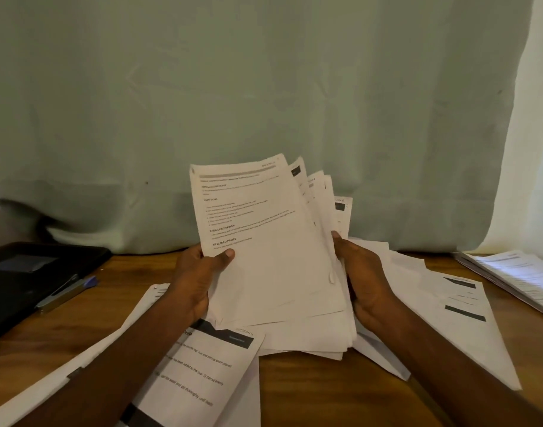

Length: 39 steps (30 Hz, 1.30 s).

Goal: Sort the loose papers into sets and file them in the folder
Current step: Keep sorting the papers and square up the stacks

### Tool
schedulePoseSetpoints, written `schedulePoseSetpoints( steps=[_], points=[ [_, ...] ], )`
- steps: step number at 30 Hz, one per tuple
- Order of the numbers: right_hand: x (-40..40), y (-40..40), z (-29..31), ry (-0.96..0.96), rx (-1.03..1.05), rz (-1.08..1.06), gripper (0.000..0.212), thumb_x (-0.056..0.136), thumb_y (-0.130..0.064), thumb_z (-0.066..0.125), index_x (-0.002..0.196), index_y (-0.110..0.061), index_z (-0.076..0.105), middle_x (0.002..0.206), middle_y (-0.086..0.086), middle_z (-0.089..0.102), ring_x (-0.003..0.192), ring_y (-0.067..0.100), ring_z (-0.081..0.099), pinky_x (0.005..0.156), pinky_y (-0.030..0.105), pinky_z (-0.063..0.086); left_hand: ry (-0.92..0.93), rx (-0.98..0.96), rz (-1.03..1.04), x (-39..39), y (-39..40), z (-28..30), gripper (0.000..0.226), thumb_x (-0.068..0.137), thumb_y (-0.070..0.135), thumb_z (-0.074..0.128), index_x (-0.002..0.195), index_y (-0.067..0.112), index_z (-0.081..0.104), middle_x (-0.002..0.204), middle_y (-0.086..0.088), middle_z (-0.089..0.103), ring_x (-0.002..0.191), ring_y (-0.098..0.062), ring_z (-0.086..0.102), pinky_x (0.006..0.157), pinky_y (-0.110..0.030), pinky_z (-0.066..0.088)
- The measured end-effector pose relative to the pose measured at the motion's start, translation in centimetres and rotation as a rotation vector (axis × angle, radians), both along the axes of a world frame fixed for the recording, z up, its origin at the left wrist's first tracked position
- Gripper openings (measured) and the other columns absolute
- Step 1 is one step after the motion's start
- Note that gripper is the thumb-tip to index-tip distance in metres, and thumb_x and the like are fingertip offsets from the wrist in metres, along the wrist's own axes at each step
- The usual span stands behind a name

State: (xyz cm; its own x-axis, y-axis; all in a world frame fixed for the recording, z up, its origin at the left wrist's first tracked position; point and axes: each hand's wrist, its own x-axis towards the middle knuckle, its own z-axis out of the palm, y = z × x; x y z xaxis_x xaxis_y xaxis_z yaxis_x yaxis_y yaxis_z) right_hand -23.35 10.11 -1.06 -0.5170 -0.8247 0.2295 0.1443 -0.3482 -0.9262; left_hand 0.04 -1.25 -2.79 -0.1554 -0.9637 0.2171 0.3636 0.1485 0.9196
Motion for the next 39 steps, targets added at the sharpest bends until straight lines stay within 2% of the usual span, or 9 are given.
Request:
schedulePoseSetpoints(
  steps=[4, 8, 15, 21, 29, 31, 33, 36, 39],
  points=[
    [-0.2, -0.3, 0.1, 0.029, -0.023, -0.07, 0.01, 0.095, -0.027, 0.069, 0.103, -0.027, 0.074, 0.108, 0.001, 0.077, 0.104, 0.025, 0.069, 0.089, 0.038, 0.057, 0.048, 0.065, 0.027, 0.4, -0.4, -0.2, 0.034, 0.088, -0.001, 0.073, 0.12, 0.009, 0.07, 0.12, -0.011, 0.073, 0.114, -0.034, 0.067, 0.103, -0.056, 0.051],
    [0.1, -0.2, 0.0, 0.038, -0.071, -0.12, 0.019, 0.094, -0.021, 0.072, 0.112, -0.018, 0.076, 0.112, -0.001, 0.077, 0.105, 0.019, 0.071, 0.1, 0.04, 0.055, 0.082, 0.107, 0.036, 0.4, -0.3, -0.2, 0.025, 0.09, 0.001, 0.072, 0.109, 0.016, 0.072, 0.118, -0.011, 0.073, 0.11, -0.032, 0.068, 0.099, -0.051, 0.053],
    [-0.5, -0.4, 0.2, 0.002, -0.131, -0.195, 0.012, 0.094, -0.021, 0.072, 0.105, -0.024, 0.076, 0.108, -0.006, 0.077, 0.103, 0.017, 0.072, 0.099, 0.042, 0.057, 0.11, 0.157, 0.076, 0.8, -1.0, -0.4, 0.022, 0.091, 0.002, 0.072, 0.108, 0.014, 0.07, 0.114, -0.009, 0.073, 0.103, -0.03, 0.068, 0.079, -0.04, 0.056],
    [-0.6, -0.4, 0.3, -0.01, -0.147, -0.198, 0.021, 0.093, -0.021, 0.073, 0.114, -0.018, 0.076, 0.111, -0.003, 0.077, 0.108, 0.019, 0.071, 0.103, 0.044, 0.054, 0.111, 0.132, 0.082, 0.9, -1.3, -0.3, 0.024, 0.091, 0.003, 0.072, 0.11, 0.019, 0.07, 0.122, -0.01, 0.071, 0.115, -0.032, 0.064, 0.103, -0.051, 0.051],
    [-0.6, -0.4, 0.1, 0.011, -0.096, -0.115, 0.013, 0.094, -0.024, 0.072, 0.105, -0.024, 0.076, 0.108, -0.003, 0.078, 0.109, 0.023, 0.07, 0.095, 0.041, 0.058, 0.106, 0.051, -0.005, 0.6, -0.7, -0.1, 0.033, 0.093, 0.0, 0.067, 0.122, 0.016, 0.067, 0.125, -0.009, 0.07, 0.114, -0.027, 0.066, 0.094, -0.042, 0.054],
    [-0.4, -0.2, 0.2, 0.003, -0.101, -0.057, 0.018, 0.094, -0.024, 0.07, 0.111, -0.021, 0.076, 0.108, -0.001, 0.078, 0.107, 0.024, 0.071, 0.088, 0.037, 0.059, 0.082, 0.021, -0.065, 0.3, -0.2, 0.1, 0.037, 0.094, 0.0, 0.065, 0.128, 0.014, 0.064, 0.126, -0.009, 0.07, 0.116, -0.026, 0.065, 0.098, -0.043, 0.053],
    [-0.2, -0.1, 0.3, 0.031, -0.109, -0.019, 0.023, 0.096, -0.022, 0.067, 0.117, -0.019, 0.074, 0.112, 0.001, 0.077, 0.108, 0.025, 0.071, 0.091, 0.04, 0.059, 0.025, 0.002, -0.127, 0.0, 0.1, -0.1, 0.041, 0.094, 0.004, 0.066, 0.133, 0.015, 0.063, 0.126, -0.005, 0.072, 0.117, -0.025, 0.066, 0.099, -0.043, 0.054],
    [0.1, 0.2, 0.6, 0.053, -0.131, 0.037, 0.026, 0.1, -0.02, 0.06, 0.124, -0.021, 0.071, 0.117, 0.002, 0.075, 0.109, 0.026, 0.071, 0.091, 0.042, 0.059, -0.047, -0.063, -0.157, -0.5, 0.4, -0.1, 0.04, 0.093, 0.005, 0.067, 0.13, 0.02, 0.064, 0.121, 0.003, 0.074, 0.116, -0.018, 0.067, 0.082, -0.025, 0.058],
    [0.3, 0.4, 1.1, 0.068, -0.188, 0.075, 0.035, 0.099, -0.032, 0.058, 0.133, -0.027, 0.065, 0.122, -0.002, 0.073, 0.11, 0.022, 0.071, 0.089, 0.038, 0.06, -0.053, -0.112, -0.099, -0.9, 0.9, 0.4, 0.045, 0.092, -0.004, 0.066, 0.131, 0.016, 0.061, 0.12, 0.002, 0.072, 0.108, -0.011, 0.069, 0.073, -0.014, 0.056]
  ],
)
